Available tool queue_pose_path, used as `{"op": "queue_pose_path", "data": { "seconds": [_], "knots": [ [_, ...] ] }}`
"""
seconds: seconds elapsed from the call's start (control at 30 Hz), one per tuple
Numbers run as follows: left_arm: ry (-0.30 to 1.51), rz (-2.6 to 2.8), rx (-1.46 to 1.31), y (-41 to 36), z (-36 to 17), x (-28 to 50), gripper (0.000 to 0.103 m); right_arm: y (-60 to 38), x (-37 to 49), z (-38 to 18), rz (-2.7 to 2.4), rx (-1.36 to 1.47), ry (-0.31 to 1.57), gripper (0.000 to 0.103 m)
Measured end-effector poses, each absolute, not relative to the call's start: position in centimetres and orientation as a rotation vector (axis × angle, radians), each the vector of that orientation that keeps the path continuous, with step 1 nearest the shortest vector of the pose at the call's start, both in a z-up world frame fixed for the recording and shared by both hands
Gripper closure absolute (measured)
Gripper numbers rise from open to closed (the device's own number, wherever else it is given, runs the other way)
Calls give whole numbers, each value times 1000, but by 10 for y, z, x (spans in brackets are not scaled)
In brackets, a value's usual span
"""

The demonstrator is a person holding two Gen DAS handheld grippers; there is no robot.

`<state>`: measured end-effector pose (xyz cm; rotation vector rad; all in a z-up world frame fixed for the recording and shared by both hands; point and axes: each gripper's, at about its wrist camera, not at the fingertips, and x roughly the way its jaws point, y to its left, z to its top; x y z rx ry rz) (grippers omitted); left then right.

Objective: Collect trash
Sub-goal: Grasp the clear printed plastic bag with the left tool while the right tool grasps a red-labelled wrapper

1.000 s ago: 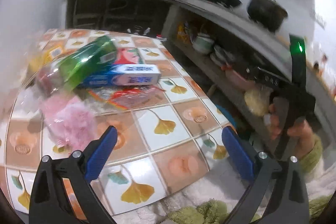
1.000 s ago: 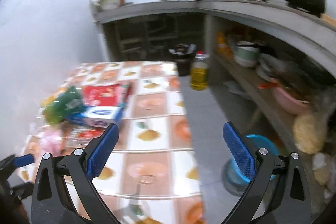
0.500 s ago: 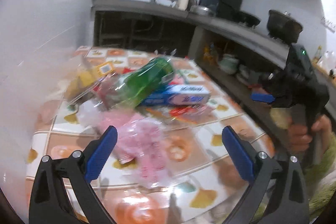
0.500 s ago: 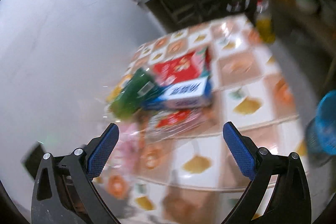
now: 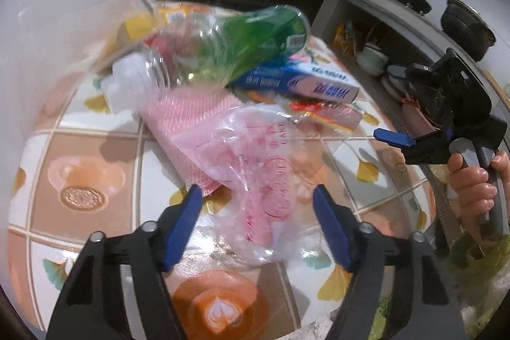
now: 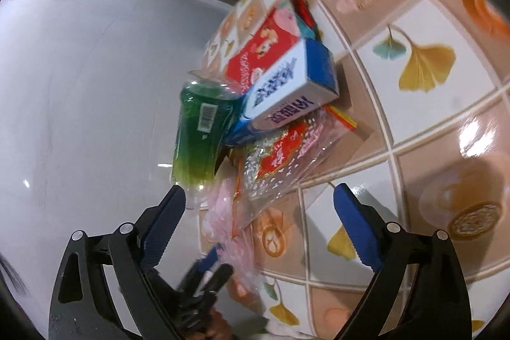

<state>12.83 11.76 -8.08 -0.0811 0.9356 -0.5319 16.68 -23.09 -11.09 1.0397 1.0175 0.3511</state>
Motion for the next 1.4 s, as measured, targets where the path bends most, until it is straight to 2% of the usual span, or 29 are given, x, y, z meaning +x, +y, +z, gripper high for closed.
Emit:
{"op": "queue_pose_path", "data": {
  "seconds": [0.17,0.3,0.5,0.67,0.73,0.83,0.93,1.4],
  "knots": [
    [950,-501,-52,112,-83,127,54,-229,176,-128,324,1109,1059,18],
    [979,-484,-41,109,-87,126,71,-227,181,-137,315,1151,1074,24],
    [988,-484,-66,114,-86,122,80,-229,187,-143,315,1199,1079,37],
    [992,-505,-81,118,-83,114,82,-231,191,-156,317,1260,1097,60],
    [981,-517,-85,120,-79,110,83,-233,189,-161,328,1285,1108,75],
    [968,-521,-85,123,-75,106,83,-235,186,-169,351,1334,1115,88],
    [962,-520,-93,125,-74,108,84,-239,180,-173,370,1376,1112,96],
    [959,-532,-91,124,-72,107,84,-270,134,-174,333,1411,1127,101]
  ]
}}
